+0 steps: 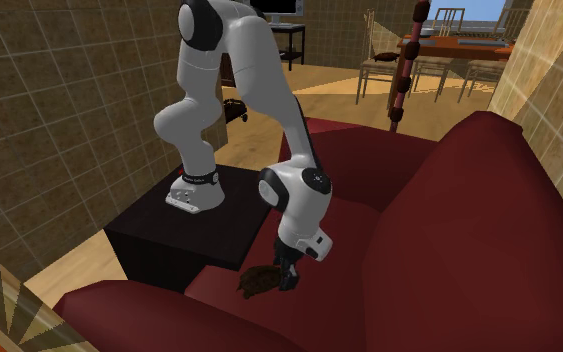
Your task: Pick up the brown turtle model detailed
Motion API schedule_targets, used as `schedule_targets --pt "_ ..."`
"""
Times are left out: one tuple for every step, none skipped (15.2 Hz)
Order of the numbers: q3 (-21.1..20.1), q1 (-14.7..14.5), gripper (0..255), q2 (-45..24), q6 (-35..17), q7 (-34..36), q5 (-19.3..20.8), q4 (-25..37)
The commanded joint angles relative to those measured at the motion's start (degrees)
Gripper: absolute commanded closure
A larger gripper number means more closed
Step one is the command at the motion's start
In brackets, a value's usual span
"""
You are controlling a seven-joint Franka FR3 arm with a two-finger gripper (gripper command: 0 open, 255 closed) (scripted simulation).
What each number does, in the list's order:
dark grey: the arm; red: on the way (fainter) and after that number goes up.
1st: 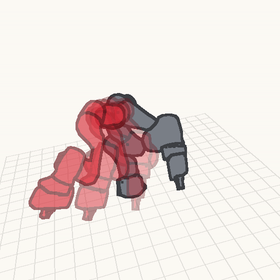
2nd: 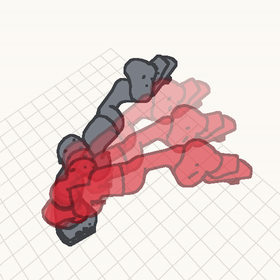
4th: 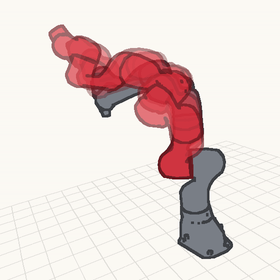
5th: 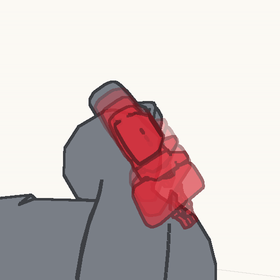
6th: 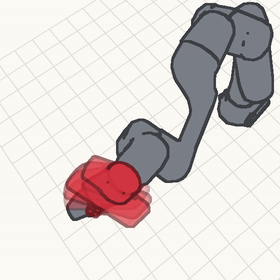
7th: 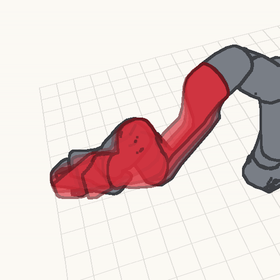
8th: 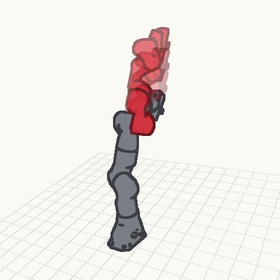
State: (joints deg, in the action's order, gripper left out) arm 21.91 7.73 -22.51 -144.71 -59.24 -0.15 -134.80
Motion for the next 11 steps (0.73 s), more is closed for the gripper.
schedule_targets --pt "0.0 0.0 255 -0.1 0.0 0.0 0.0 0.0" --pt "0.0 0.0 255 -0.1 0.0 0.0 0.0 0.0" --pt "0.0 0.0 255 -0.1 0.0 0.0 0.0 0.0" --pt "0.0 0.0 255 -0.1 0.0 0.0 0.0 -0.1" --pt "0.0 0.0 255 0.0 -0.1 0.0 0.0 -0.2" --pt "0.0 0.0 255 -0.1 0.0 0.0 0.0 0.0" --pt "0.3 -0.2 255 0.7 0.7 0.2 0.4 -0.2" --pt "0.5 -0.4 255 1.5 1.3 0.3 0.7 -0.3" --pt "0.8 -0.6 255 2.3 2.0 0.5 1.1 -0.4" --pt "1.1 -0.8 255 3.1 2.7 0.7 1.5 -0.4" --pt "1.3 -1.0 255 3.9 3.4 0.9 1.8 -0.5"
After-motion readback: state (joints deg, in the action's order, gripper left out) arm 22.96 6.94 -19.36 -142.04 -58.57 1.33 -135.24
